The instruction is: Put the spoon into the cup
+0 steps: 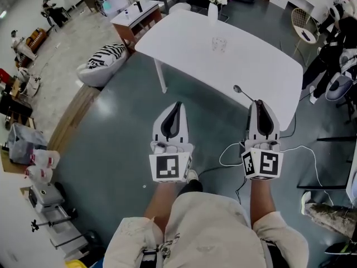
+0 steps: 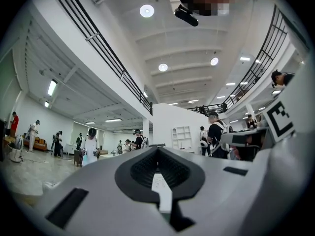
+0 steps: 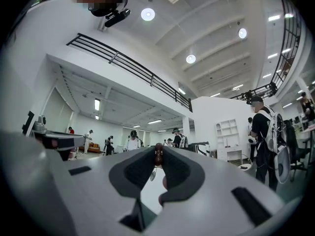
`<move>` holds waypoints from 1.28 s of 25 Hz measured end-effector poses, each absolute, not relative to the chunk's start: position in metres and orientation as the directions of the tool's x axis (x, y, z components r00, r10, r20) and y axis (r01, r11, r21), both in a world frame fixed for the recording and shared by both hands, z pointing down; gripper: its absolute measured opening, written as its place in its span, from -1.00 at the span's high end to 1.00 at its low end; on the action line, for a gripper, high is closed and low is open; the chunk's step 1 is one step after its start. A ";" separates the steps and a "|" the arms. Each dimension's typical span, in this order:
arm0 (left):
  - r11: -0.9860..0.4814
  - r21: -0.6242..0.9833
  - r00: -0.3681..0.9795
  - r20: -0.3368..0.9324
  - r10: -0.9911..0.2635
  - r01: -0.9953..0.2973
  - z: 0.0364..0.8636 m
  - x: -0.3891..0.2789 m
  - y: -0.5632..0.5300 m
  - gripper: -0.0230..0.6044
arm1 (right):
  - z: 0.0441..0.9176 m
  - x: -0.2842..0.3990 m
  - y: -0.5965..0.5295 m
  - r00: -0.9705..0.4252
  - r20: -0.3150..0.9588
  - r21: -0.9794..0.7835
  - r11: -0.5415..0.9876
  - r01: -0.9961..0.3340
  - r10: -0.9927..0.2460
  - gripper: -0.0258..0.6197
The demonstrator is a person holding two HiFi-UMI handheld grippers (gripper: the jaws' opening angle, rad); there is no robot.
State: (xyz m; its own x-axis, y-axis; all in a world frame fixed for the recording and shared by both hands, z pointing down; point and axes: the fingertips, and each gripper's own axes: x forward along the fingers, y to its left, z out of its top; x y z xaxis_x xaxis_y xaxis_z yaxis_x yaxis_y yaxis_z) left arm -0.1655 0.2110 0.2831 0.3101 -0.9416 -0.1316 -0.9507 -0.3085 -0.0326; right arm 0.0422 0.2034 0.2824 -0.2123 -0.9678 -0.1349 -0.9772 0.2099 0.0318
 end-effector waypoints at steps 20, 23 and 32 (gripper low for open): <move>-0.300 -0.031 0.302 -0.111 -0.947 -0.953 0.299 -0.233 0.110 0.92 | 0.297 -0.018 0.103 -0.197 -0.121 0.025 0.196 -0.980 -0.973 0.84; -0.303 -0.035 0.305 -0.109 -0.946 -0.952 0.305 -0.229 0.090 0.92 | 0.305 -0.015 0.081 -0.190 -0.104 0.017 0.189 -0.982 -0.976 0.84; -0.310 -0.049 0.314 -0.093 -0.945 -0.949 0.307 -0.198 0.010 0.92 | 0.312 0.014 0.000 -0.187 -0.085 -0.010 0.189 -0.982 -0.979 0.84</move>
